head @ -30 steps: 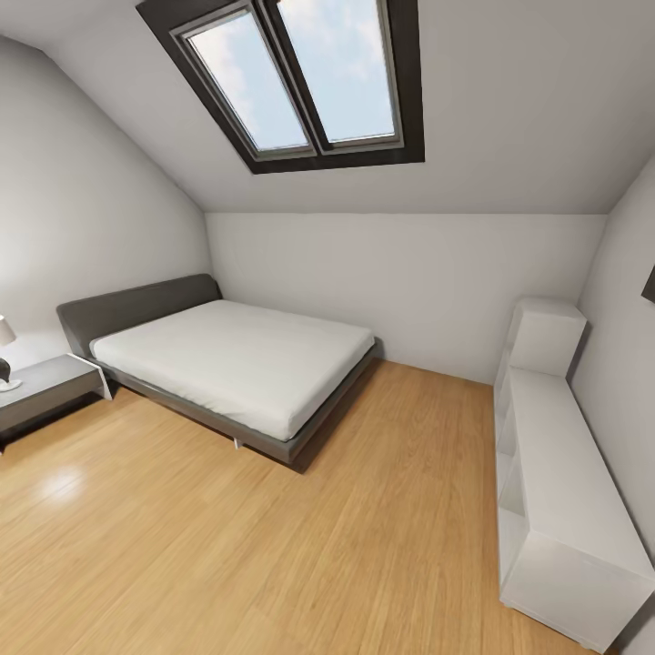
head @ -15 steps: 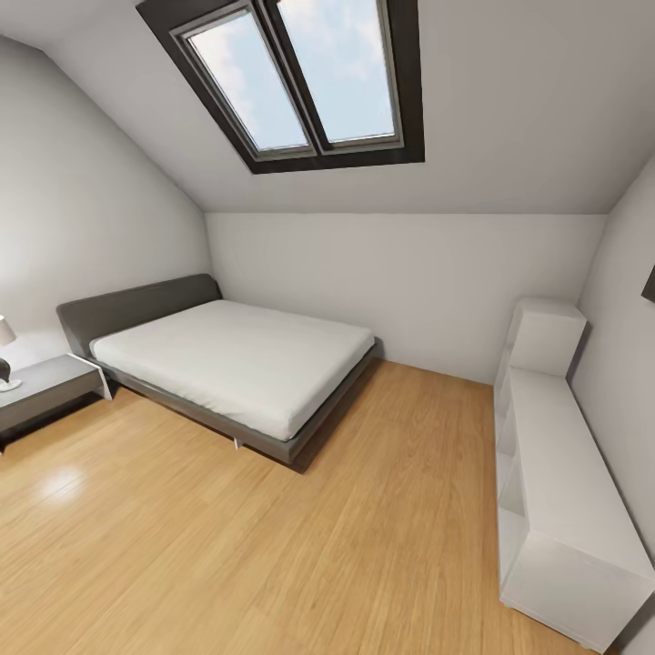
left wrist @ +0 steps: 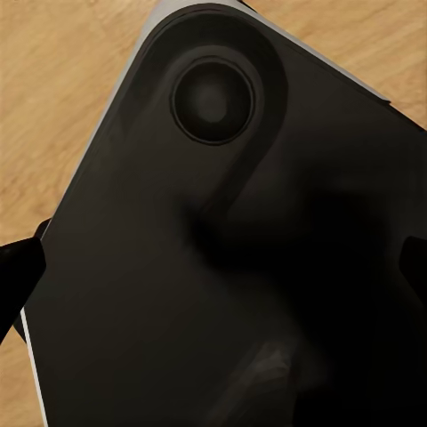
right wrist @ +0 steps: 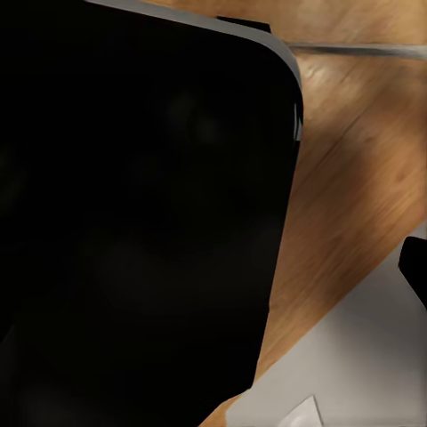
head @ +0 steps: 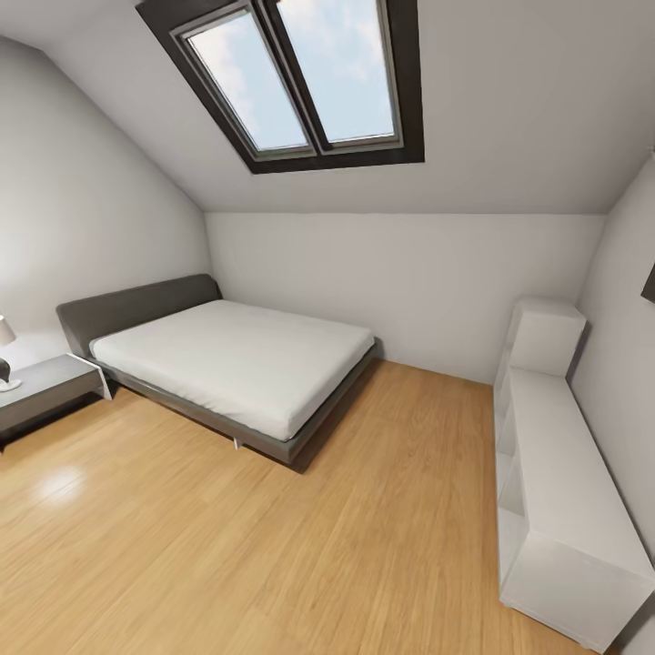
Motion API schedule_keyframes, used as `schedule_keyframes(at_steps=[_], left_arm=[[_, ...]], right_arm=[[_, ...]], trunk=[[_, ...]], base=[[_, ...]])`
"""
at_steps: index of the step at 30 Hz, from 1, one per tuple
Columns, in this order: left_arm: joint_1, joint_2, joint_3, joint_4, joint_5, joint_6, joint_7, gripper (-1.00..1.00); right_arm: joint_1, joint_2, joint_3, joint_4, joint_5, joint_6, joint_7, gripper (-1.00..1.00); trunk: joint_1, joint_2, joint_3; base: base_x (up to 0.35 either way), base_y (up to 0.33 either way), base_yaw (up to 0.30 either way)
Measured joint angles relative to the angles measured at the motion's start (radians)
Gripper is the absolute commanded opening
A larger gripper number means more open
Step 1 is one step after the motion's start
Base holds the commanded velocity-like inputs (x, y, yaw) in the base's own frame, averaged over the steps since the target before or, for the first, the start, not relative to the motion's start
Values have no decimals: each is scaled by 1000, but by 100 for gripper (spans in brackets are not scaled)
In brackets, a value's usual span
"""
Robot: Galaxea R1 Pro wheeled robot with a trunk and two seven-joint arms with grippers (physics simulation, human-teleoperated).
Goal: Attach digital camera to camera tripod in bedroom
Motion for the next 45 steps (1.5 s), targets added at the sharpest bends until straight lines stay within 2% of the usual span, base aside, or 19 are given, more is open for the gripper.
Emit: schedule_keyframes(at_steps=[35,45], left_arm=[[0,-2,0,0,-1,0,0,100],[0,-3,0,0,-1,0,0,100]], right_arm=[[0,4,0,0,-2,1,0,100],[0,2,0,0,-1,1,0,100]], trunk=[[0,0,0],[0,0,0]], base=[[0,1,-209],[0,170,-181]])
